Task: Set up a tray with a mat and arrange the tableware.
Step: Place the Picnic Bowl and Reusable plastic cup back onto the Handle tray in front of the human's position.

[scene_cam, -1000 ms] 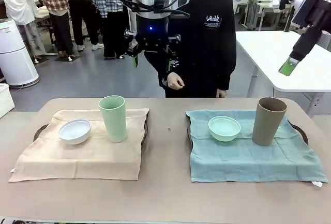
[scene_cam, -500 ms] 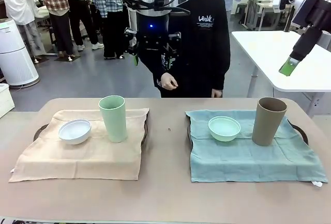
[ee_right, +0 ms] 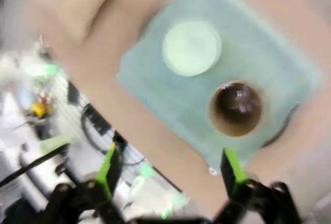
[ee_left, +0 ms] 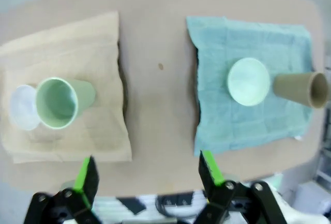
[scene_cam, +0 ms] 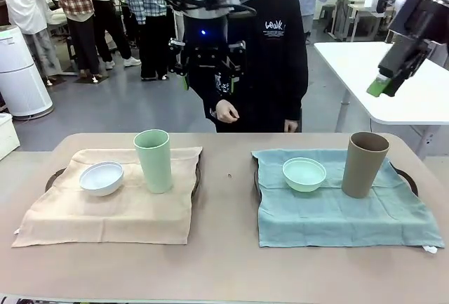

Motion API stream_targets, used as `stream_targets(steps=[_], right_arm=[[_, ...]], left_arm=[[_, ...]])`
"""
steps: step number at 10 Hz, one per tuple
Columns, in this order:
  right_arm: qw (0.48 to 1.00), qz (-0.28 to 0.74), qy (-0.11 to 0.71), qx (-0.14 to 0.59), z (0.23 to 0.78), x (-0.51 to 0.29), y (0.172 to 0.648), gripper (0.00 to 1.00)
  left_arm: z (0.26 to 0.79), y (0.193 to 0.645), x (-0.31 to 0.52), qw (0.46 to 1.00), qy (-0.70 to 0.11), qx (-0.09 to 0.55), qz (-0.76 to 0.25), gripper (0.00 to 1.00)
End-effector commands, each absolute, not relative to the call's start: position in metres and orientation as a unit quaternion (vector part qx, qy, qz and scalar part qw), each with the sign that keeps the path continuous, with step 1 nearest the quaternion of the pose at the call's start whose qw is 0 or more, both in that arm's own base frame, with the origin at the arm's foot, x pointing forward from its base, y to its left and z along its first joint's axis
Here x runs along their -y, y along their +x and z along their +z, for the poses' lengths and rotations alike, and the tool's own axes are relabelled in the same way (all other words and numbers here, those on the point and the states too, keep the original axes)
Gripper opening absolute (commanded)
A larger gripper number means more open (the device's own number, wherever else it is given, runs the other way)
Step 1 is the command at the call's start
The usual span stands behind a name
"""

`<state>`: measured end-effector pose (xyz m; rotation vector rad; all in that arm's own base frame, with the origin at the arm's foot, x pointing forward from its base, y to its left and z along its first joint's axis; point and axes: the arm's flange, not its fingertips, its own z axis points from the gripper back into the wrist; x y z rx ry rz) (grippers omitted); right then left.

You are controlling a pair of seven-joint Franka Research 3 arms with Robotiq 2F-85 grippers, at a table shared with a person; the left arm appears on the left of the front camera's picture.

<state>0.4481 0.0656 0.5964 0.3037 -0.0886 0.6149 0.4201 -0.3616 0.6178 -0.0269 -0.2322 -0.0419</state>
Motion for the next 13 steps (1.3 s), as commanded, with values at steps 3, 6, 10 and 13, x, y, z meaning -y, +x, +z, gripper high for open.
stream_targets(steps=[3, 6, 10, 13], right_arm=[[0.964, 0.244, 0.098, 0.038, 0.592, -0.069, 0.459, 1.00], [0.975, 0.214, 0.060, 0.027, 0.589, -0.068, 0.463, 1.00], [0.855, 0.098, 0.509, -0.003, 0.606, 0.072, 0.439, 1.00], [0.892, 0.159, 0.423, 0.006, 0.602, 0.080, 0.421, 1.00]], left_arm=[[0.651, 0.406, 0.211, 0.991, -0.018, 0.123, 0.048, 1.00], [0.660, 0.427, 0.228, 0.993, -0.064, 0.095, 0.010, 1.00], [0.634, 0.421, 0.039, 0.923, -0.376, 0.009, 0.074, 1.00], [0.644, 0.423, 0.018, 0.918, -0.389, 0.021, 0.072, 1.00]])
